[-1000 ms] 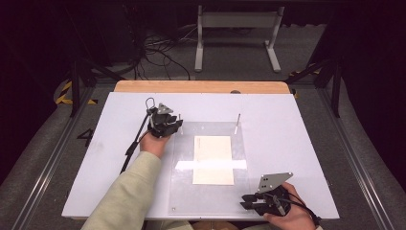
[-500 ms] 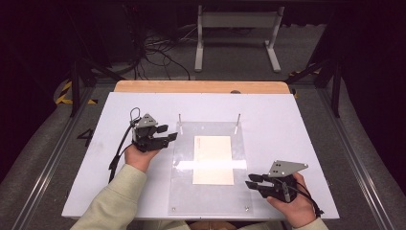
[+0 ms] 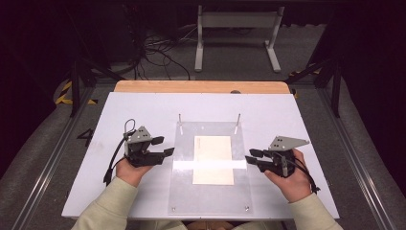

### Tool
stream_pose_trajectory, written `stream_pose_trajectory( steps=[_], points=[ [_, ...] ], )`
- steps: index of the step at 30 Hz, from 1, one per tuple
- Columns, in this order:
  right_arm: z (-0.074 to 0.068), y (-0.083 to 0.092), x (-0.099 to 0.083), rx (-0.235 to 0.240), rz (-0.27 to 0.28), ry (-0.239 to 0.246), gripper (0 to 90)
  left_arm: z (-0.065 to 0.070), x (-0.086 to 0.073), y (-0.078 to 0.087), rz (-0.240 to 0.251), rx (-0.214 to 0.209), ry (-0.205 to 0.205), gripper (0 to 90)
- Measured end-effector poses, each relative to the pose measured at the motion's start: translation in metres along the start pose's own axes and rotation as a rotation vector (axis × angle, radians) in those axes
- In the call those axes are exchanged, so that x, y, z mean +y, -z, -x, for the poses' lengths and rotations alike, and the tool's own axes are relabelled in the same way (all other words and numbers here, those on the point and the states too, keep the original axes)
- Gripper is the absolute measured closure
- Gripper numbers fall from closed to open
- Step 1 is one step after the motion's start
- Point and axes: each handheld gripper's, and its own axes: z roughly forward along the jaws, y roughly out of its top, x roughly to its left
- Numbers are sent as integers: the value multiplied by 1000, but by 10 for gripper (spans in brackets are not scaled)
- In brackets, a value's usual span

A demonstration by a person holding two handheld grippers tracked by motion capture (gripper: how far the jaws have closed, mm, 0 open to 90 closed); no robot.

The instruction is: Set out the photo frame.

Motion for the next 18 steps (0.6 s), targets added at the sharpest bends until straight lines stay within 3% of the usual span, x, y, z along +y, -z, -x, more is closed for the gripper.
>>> stream_pose_trajectory(
  steps=[3,12,18],
  points=[
    [11,-7,11,-55,-27,-42,664,4,-4,7,9,-2,-6,368],
    [32,-24,35,-66,-7,0,677,12,-17,27,31,-6,11,355],
    [50,-34,44,-97,15,-40,648,12,-19,32,38,-21,9,348]
  ],
)
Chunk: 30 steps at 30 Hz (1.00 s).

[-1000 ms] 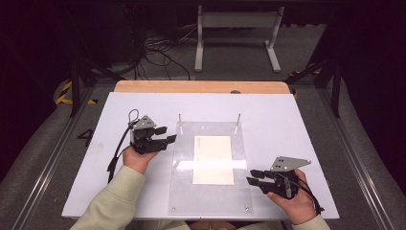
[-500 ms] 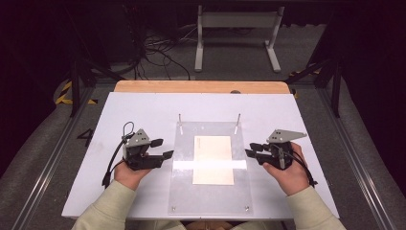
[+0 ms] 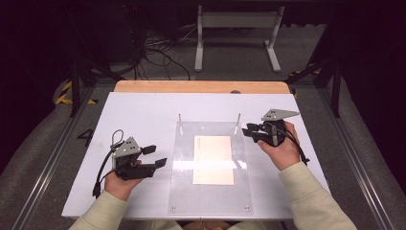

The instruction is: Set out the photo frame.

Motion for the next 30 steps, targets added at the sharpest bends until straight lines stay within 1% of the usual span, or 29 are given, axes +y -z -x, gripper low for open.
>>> stream_pose_trajectory(
  steps=[1,2,3,4,6,8,10,12,13,16,17,21,26,27,28,30],
  points=[
    [2,-3,1,-9,11,-16,621,1,-1,1,1,-5,9,345],
    [4,-6,2,-10,23,-33,606,1,-2,1,0,-5,1,345],
    [6,-9,3,-8,28,-51,603,2,-3,2,-4,-8,4,344],
    [8,-13,4,-16,28,-63,611,3,-4,2,-6,-12,1,342],
    [12,-20,5,-35,29,-72,627,5,-5,3,-9,-18,-6,340],
    [17,-27,6,-37,25,-82,642,6,-6,3,-13,-25,-11,338],
    [20,-35,6,-45,15,-74,667,8,-7,3,-14,-27,-11,336],
    [24,-40,7,-88,12,-41,677,7,-8,3,-17,-31,-15,336],
    [26,-43,7,-100,17,-37,680,7,-9,3,-19,-34,-17,335],
    [31,-49,6,-127,64,-66,711,7,-11,3,-22,-30,-9,333],
    [33,-51,6,-134,75,-66,711,7,-12,3,-21,-26,-11,331],
    [37,-61,5,-163,75,-50,688,8,-14,5,-17,-18,-4,316],
    [41,-71,0,-165,53,-36,680,8,-15,6,-19,-17,-1,314],
    [42,-73,-2,-156,51,-39,672,8,-16,5,-18,-15,-5,313],
    [42,-74,-2,-160,45,-42,665,8,-16,5,-18,-14,-6,313],
    [42,-76,-3,-145,45,-68,691,8,-16,4,-22,-19,-2,311]
  ],
)
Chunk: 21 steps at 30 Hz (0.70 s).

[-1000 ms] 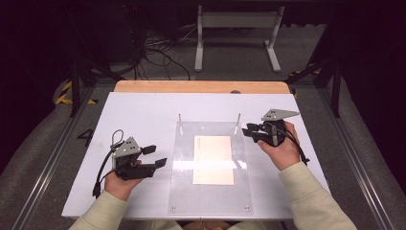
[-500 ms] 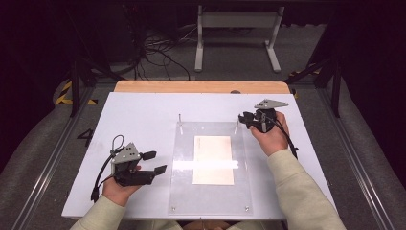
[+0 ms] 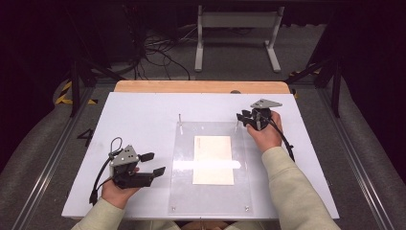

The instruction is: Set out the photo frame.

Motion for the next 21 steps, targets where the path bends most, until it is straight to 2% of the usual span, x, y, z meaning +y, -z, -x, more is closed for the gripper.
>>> stream_pose_trajectory(
  steps=[1,4,6,14,19,21],
  points=[
    [-1,-1,0,10,-2,-5,714,0,0,0,-1,-1,-3,311],
    [-2,-3,1,-1,-14,17,802,-1,-1,-2,1,-1,3,311],
    [-2,-4,0,0,-22,14,847,-1,-1,-2,0,-2,-3,311],
    [-5,-5,-3,-14,2,28,853,0,-2,-6,-7,-8,1,309],
    [-4,-7,-7,-14,31,-1,855,0,-2,-6,-8,-7,-9,306],
    [-2,-8,-8,-7,34,-8,856,1,-3,-7,-8,-13,-1,306]
  ],
)
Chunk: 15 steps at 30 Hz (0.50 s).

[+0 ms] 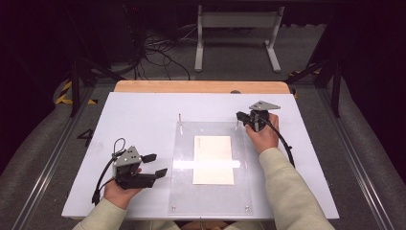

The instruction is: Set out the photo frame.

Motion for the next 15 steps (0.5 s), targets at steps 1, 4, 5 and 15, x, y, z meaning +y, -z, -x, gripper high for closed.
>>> stream_pose_trajectory(
  steps=[1,4,5,15],
  points=[
    [1,-1,0,2,2,-5,857,0,0,0,0,1,0,306],
    [3,-2,0,9,3,-19,858,1,0,0,2,2,-1,306],
    [5,-4,-1,17,11,-34,859,1,-1,-1,-1,0,0,306],
    [15,-13,-3,44,51,-124,859,-4,-1,3,10,13,15,302]
  ],
)
